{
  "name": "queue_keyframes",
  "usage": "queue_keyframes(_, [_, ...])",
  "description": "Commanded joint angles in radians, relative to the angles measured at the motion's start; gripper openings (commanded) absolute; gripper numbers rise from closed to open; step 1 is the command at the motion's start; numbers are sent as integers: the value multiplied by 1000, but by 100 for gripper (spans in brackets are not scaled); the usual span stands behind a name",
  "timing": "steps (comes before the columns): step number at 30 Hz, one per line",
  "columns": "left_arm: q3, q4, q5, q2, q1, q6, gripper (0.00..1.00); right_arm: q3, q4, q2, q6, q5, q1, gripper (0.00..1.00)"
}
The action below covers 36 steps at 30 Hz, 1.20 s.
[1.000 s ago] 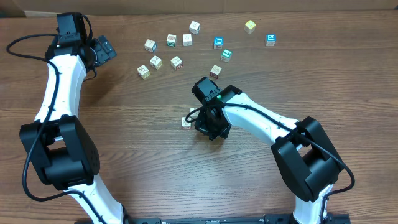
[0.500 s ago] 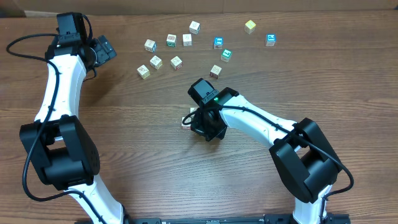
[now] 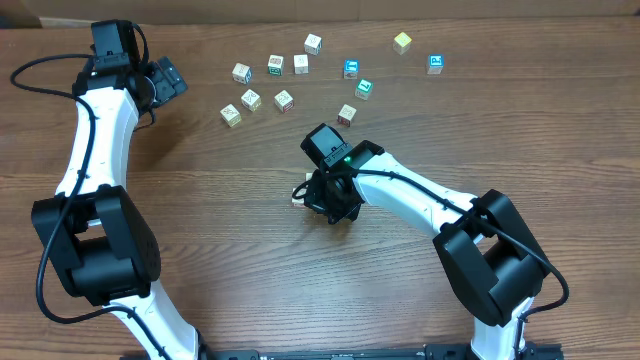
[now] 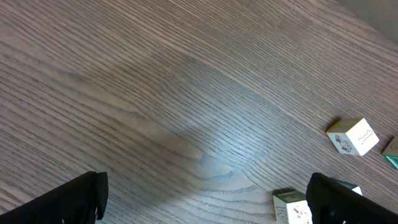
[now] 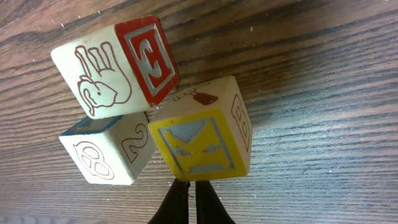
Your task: Form a circle
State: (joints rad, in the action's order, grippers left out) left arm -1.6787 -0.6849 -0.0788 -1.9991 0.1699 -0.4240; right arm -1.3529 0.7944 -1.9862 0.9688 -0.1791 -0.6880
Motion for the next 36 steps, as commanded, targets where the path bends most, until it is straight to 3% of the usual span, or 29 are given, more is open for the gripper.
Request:
queue_keyframes(1, [-11,2,1,11,-7,-3,100,5,-5,-8,0,6,-2,4])
queue_keyframes(15, [-11,2,1,11,-7,-3,100,1,-4,-8,-10,-21,-2,4])
queue_keyframes(22, [-11,2,1,11,-7,-3,100,-115,130,-1,-142,-25,6,4])
queue_keyframes(30, [-11,2,1,11,-8,-3,100,-208,240,1,-270,177,68,5])
queue_keyframes(33, [-11,2,1,11,-7,-3,99,-208,240,0,-345,203,95,13])
queue_keyframes(36, [-11,2,1,11,-7,-3,99,-208,236,0,-396,204,114,27])
